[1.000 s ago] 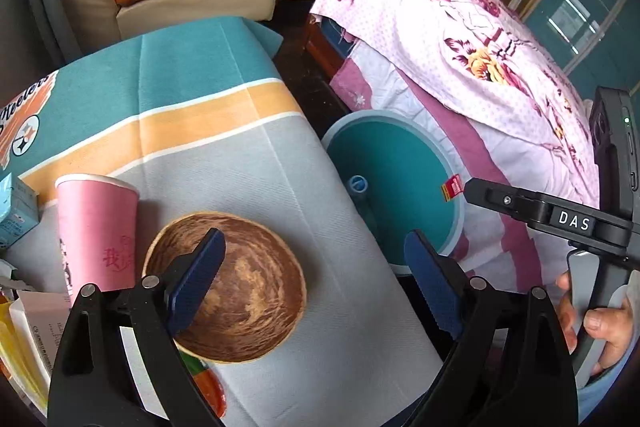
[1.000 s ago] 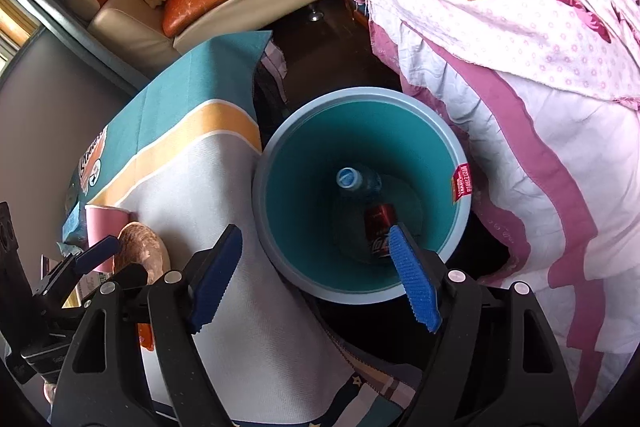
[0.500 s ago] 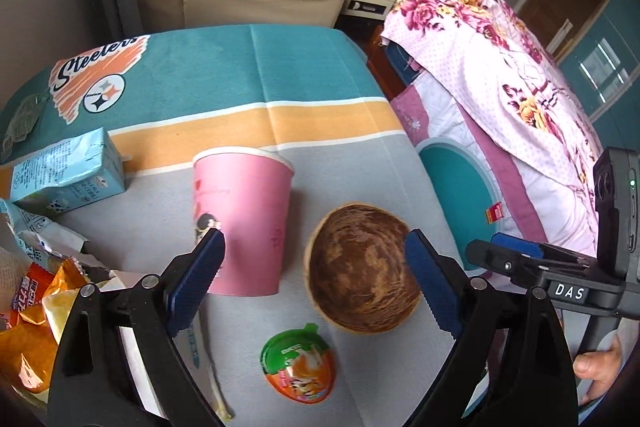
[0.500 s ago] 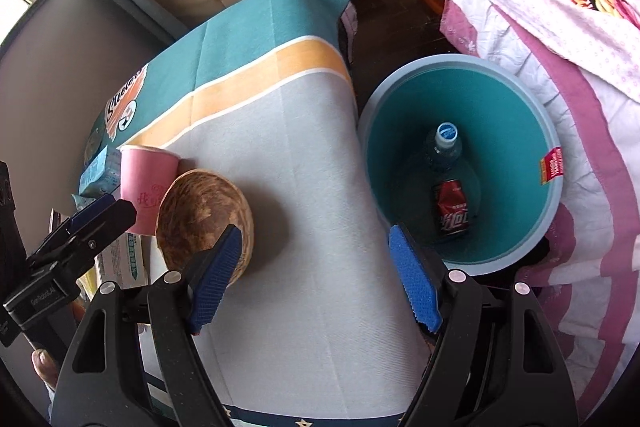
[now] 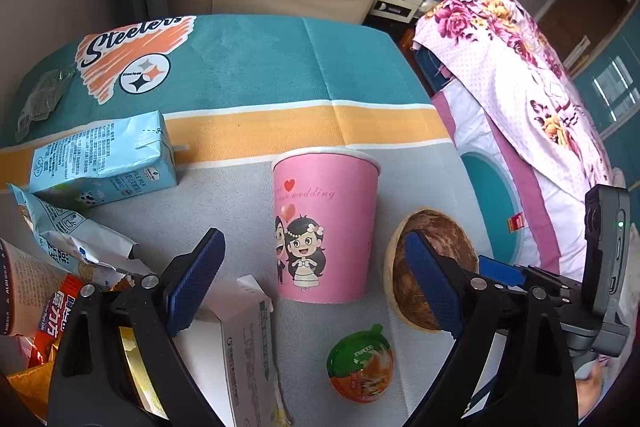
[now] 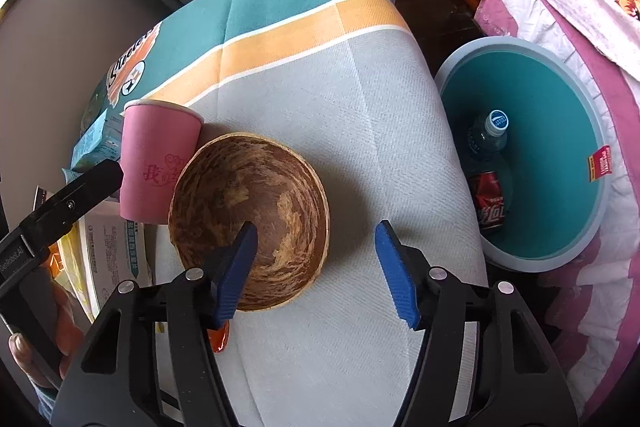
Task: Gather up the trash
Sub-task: 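Grasp the pink paper cup with the left tool while the right tool grasps the wooden bowl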
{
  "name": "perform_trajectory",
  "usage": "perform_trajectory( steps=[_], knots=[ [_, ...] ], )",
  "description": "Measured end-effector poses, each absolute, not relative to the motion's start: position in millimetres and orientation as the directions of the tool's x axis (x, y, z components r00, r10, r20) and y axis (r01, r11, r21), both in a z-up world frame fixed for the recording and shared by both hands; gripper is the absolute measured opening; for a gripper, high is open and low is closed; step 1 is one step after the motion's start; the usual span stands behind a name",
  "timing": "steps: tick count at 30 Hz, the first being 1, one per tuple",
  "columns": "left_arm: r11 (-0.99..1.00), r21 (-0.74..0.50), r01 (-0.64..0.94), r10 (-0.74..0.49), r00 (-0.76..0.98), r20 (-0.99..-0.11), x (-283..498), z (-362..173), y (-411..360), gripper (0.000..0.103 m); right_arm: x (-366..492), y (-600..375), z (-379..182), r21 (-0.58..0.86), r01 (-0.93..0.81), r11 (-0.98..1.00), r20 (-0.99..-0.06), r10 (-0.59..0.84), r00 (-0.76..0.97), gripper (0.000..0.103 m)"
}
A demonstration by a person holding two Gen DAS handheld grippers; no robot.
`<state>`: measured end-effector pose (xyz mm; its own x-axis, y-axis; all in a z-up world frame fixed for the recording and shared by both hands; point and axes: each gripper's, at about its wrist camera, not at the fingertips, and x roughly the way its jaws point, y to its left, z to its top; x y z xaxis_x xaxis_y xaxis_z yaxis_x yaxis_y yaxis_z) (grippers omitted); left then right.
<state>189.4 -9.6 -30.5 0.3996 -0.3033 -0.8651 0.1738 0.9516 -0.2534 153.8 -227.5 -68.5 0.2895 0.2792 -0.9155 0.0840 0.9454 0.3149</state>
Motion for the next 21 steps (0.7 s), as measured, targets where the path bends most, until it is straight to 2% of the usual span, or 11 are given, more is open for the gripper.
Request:
perform_trajectory(
  steps=[2, 4, 6, 11, 21],
  knots=[
    [0.952, -0.253, 0.17, -0.301, 0.4, -0.866, 191.0, -31.3, -6.6, 0.092, 154.3, -225.4, -71.6, 0.32, 0.081, 0.944, -0.913, 0.285, 0.292, 0.049],
    [0.953, -0.258, 0.162, -0.302, 0.398, -0.866, 192.3, -32.3, -5.8, 0.092, 154.9, -222.2, -75.0, 0.325, 0.074, 0.943, -0.911, 0.291, 0.291, 0.037],
    [0.953, -0.259, 0.159, -0.302, 0.397, -0.867, 193.2, -33.2, -5.6, 0.092, 155.2, -220.6, -78.8, 0.334, 0.075, 0.939, -0.91, 0.301, 0.284, 0.015],
    [0.956, -0.245, 0.162, -0.29, 0.39, -0.874, 194.2, -35.4, -10.6, 0.092, 156.8, -226.0, -64.4, 0.361, 0.06, 0.931, -0.89, 0.325, 0.321, 0.006],
    [0.962, -0.199, 0.189, -0.257, 0.369, -0.893, 203.4, -43.2, -34.8, 0.092, 155.2, -270.5, -26.9, 0.305, 0.116, 0.945, -0.869, 0.226, 0.44, 0.006]
  ],
)
